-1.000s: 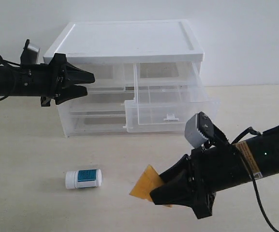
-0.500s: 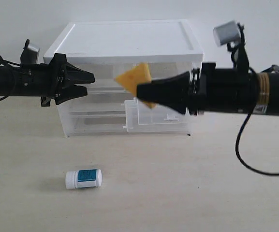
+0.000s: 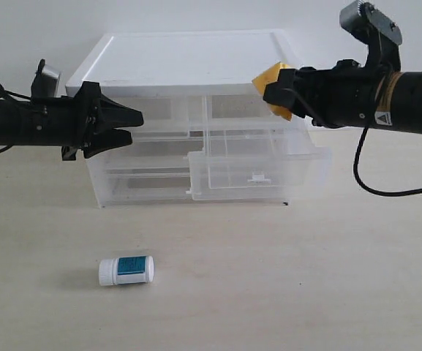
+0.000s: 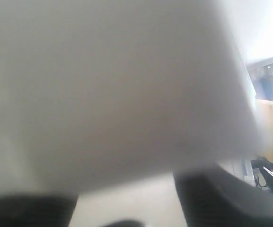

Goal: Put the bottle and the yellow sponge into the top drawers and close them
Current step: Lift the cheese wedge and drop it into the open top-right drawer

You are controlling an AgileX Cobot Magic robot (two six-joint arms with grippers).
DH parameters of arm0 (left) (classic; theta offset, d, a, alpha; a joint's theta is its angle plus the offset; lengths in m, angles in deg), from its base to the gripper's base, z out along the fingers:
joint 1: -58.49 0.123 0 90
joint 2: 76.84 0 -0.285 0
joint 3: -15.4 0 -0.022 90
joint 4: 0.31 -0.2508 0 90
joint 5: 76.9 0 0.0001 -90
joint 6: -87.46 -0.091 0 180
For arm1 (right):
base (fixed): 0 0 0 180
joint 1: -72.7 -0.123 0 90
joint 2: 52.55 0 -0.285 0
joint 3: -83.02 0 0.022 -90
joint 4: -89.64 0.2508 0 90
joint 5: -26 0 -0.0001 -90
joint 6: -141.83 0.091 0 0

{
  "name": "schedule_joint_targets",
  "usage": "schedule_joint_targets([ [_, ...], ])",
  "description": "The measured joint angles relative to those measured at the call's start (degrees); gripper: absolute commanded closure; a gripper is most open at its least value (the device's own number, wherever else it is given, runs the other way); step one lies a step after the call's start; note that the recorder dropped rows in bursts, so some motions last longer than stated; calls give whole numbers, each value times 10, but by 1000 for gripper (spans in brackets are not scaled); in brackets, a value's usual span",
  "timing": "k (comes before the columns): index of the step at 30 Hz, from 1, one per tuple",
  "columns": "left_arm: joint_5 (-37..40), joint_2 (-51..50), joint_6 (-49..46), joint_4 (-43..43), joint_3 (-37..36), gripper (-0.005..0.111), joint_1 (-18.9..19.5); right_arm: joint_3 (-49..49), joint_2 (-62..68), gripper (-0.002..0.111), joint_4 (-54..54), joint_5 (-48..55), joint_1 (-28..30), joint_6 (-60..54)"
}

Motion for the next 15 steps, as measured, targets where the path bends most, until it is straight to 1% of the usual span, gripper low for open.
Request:
schedule_joint_targets([
  [1, 0, 0, -3, 0, 0, 53, 0, 0, 0, 42, 2, -12, 0, 11],
  [2, 0, 0, -4, 0, 0, 53, 0, 0, 0, 43, 4, -23, 0, 17],
  [5, 0, 0, -5, 0, 0, 53, 0, -2, 0, 56, 11, -63, 0, 36],
  [6, 0, 0, -5, 0, 0, 53, 0, -3, 0, 59, 11, -74, 0, 39],
  [11, 0, 0, -7, 0, 0, 53, 0, -4, 0, 60, -6, -124, 1, 79],
  [12, 0, 0, -7, 0, 0, 53, 0, -4, 0, 63, -14, -142, 1, 96],
  [13, 0, 0, -7, 0, 0, 53, 0, -4, 0, 67, -25, -164, 1, 118],
  [15, 0, 0, -7, 0, 0, 53, 0, -4, 0, 81, -54, -218, 1, 164],
])
